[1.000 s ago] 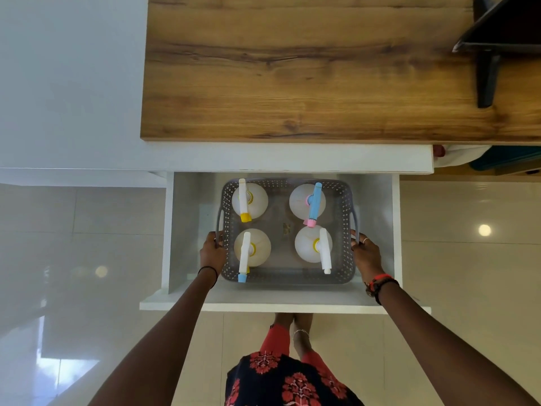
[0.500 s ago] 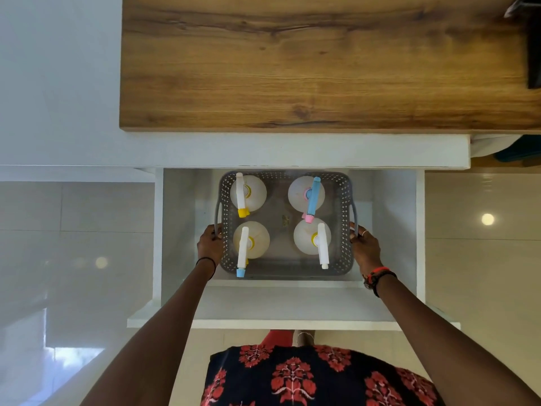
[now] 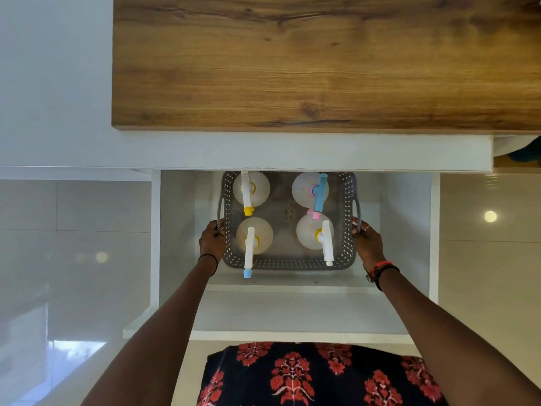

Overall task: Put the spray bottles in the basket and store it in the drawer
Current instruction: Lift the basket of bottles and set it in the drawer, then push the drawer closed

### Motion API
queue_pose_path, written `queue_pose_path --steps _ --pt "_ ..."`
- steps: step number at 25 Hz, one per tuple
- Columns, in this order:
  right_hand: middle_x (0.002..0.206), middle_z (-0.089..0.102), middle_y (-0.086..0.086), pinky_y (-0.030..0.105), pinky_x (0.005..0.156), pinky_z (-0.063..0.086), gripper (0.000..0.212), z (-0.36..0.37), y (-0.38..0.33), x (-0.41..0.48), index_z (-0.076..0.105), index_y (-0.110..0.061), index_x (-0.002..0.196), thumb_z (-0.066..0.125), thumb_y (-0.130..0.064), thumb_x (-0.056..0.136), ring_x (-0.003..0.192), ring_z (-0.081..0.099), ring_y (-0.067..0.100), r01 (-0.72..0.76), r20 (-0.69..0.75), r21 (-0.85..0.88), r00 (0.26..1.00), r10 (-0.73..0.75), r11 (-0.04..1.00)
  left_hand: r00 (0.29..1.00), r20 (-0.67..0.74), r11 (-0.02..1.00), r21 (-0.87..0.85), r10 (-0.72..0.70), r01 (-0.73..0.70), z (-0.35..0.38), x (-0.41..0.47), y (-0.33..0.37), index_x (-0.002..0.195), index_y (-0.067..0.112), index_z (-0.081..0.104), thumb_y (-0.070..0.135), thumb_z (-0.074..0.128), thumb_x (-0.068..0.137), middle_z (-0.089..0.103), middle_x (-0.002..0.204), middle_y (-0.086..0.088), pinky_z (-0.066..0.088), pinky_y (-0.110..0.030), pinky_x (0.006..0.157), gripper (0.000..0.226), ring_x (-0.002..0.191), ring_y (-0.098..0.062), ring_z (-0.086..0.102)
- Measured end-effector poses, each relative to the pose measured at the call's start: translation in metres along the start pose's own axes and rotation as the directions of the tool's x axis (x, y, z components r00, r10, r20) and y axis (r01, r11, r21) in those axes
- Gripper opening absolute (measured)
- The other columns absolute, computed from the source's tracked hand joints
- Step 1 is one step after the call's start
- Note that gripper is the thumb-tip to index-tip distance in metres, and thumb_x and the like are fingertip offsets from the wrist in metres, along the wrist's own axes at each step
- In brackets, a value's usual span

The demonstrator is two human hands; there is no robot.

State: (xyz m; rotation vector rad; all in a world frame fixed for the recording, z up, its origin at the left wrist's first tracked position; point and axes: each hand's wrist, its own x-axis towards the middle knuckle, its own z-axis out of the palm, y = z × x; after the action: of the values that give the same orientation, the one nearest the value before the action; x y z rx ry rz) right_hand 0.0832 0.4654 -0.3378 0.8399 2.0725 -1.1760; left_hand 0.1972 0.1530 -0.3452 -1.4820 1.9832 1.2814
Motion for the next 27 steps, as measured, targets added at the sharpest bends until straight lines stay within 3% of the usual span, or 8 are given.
queue_pose_path --steps 5,8,11,14,16,19,24,27 --pt "0.126 0.064 0.016 0.034 0.102 0.046 0.037 -0.002 -0.001 0.004 0.058 -0.010 0.130 0.049 -0.008 0.094 0.118 0.059 0.030 0.009 0.017 -0.098 1.000 -0.007 0.995 0.999 0.046 1.000 -0.011 -0.002 0.003 -0.001 0.000 -0.002 0.125 0.007 0.056 -0.003 0.037 0.091 0.062 0.123 -0.017 0.043 -0.037 0.100 0.040 0.116 -0.035 0.056" --pt "0.125 0.064 0.017 0.028 0.086 0.045 0.045 -0.008 -0.010 0.003 0.051 -0.011 0.136 0.048 -0.006 0.091 0.108 0.062 0.030 -0.029 0.002 -0.186 1.000 0.029 0.982 0.998 0.044 0.999 0.018 -0.034 0.033 -0.003 -0.008 0.003 0.132 0.007 0.050 0.000 0.041 0.092 0.059 0.128 -0.017 0.042 -0.035 0.099 0.041 0.120 -0.035 0.054" --pt "0.135 0.055 0.020 0.026 0.073 0.045 0.048 -0.019 -0.014 -0.007 0.048 -0.008 0.138 0.041 0.000 0.092 0.097 0.057 0.025 -0.073 -0.029 -0.282 0.997 0.067 0.957 0.997 0.015 0.997 0.038 -0.072 0.071 -0.009 -0.027 0.002 0.141 0.002 0.037 -0.001 0.047 0.092 0.045 0.143 -0.021 0.035 -0.037 0.110 0.050 0.131 -0.034 0.045" --pt "0.141 0.049 0.021 0.028 0.095 0.041 0.045 -0.036 -0.011 -0.030 0.051 -0.001 0.133 0.040 0.006 0.090 0.123 0.052 0.033 -0.032 -0.009 -0.494 0.999 0.032 0.869 0.999 -0.004 0.966 0.257 -0.032 0.032 -0.020 -0.055 -0.005 0.141 0.000 0.035 -0.003 0.045 0.093 0.037 0.145 -0.025 0.031 -0.040 0.111 0.050 0.133 -0.038 0.039" --pt "0.138 0.052 0.021 0.026 0.101 0.037 0.042 -0.044 -0.004 -0.048 0.057 0.002 0.127 0.041 0.007 0.089 0.129 0.048 0.033 0.037 0.075 -0.595 0.997 0.009 0.803 1.000 0.014 0.906 0.422 0.027 -0.031 -0.027 -0.076 -0.009 0.139 0.002 0.037 0.000 0.045 0.093 0.039 0.143 -0.023 0.035 -0.044 0.108 0.047 0.128 -0.039 0.042" --pt "0.129 0.060 0.021 0.030 0.100 0.042 0.036 -0.049 0.006 -0.082 0.063 -0.001 0.119 0.039 0.002 0.091 0.121 0.056 0.032 0.148 0.206 -0.666 0.979 -0.011 0.731 0.978 0.112 0.780 0.590 0.175 -0.207 -0.033 -0.111 -0.010 0.132 0.005 0.046 0.009 0.044 0.095 0.049 0.134 -0.018 0.044 -0.043 0.098 0.038 0.118 -0.034 0.051" --pt "0.119 0.068 0.011 0.029 0.092 0.049 0.030 -0.046 0.014 -0.143 0.065 -0.008 0.115 0.042 -0.012 0.097 0.109 0.064 0.025 0.365 0.443 -0.641 0.894 -0.063 0.676 0.874 0.318 0.719 0.499 0.367 -0.483 -0.026 -0.172 -0.005 0.116 0.010 0.059 0.013 0.040 0.097 0.062 0.113 -0.010 0.049 -0.034 0.089 0.027 0.101 -0.024 0.059" --pt "0.110 0.071 0.002 0.028 0.088 0.049 0.034 -0.045 0.013 -0.173 0.068 -0.015 0.108 0.048 -0.039 0.094 0.104 0.065 0.018 0.426 0.543 -0.580 0.838 -0.060 0.695 0.797 0.459 0.692 0.424 0.392 -0.584 -0.019 -0.200 -0.008 0.113 0.019 0.060 0.032 0.042 0.097 0.063 0.112 0.002 0.048 -0.026 0.090 0.027 0.102 -0.013 0.058"
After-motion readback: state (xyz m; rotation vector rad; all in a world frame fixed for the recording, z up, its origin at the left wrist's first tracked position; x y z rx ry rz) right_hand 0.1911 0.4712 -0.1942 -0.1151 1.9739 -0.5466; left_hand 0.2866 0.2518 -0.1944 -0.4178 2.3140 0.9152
